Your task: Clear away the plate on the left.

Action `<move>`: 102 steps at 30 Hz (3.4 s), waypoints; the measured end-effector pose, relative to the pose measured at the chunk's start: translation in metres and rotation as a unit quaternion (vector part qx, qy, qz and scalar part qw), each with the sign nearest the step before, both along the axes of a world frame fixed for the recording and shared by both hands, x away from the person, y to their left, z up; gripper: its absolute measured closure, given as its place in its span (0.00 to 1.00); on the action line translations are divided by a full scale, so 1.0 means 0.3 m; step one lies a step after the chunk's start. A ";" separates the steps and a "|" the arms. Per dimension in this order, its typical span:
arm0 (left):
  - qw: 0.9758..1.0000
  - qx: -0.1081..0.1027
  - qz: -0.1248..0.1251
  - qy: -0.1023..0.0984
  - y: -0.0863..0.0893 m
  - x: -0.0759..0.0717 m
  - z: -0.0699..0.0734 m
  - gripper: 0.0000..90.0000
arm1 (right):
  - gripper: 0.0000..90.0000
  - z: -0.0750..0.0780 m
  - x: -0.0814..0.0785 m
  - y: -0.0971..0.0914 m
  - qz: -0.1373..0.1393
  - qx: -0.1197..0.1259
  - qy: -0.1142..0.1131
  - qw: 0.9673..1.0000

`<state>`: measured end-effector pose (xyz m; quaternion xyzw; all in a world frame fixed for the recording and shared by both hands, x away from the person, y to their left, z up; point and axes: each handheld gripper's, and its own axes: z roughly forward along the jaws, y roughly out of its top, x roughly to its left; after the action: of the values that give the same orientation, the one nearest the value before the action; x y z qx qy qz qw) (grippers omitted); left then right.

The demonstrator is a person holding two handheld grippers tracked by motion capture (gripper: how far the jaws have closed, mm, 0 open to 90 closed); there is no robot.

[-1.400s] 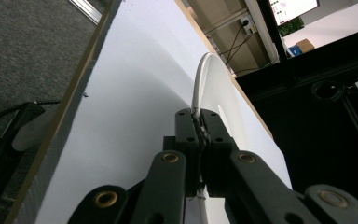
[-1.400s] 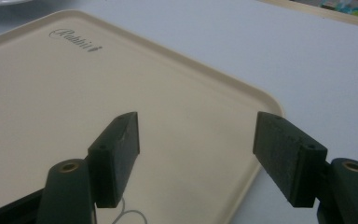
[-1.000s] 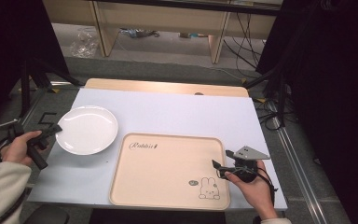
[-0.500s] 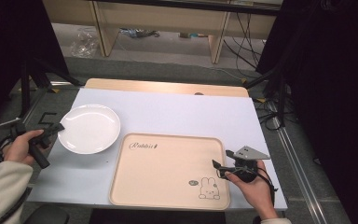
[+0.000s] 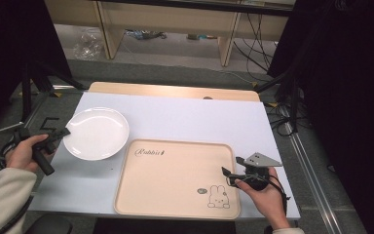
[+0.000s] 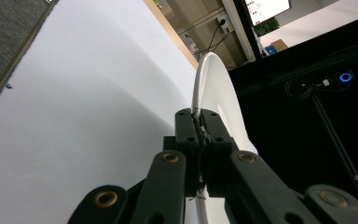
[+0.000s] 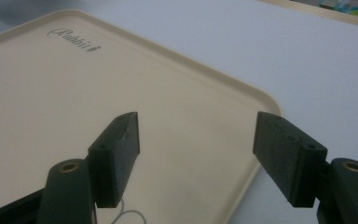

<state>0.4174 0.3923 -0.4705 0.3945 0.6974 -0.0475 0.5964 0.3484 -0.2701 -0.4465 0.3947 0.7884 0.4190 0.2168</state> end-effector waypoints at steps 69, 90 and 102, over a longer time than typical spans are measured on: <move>0.997 -0.019 -0.069 -0.010 -0.228 0.030 0.034 0.96 | 0.36 0.002 0.004 -0.003 -0.003 0.010 -0.007 1.000; 0.996 -0.020 -0.090 -0.003 -0.287 0.022 0.043 0.96 | 0.36 0.001 0.004 -0.003 -0.001 0.012 -0.005 1.000; 0.994 -0.027 -0.102 -0.014 -0.329 0.020 0.042 0.96 | 0.36 0.001 0.004 -0.003 -0.002 0.012 -0.005 1.000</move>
<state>0.4235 0.2936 -0.4579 0.4477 0.6436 -0.1212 0.6088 0.3495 -0.2710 -0.4463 0.3972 0.7812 0.4300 0.2168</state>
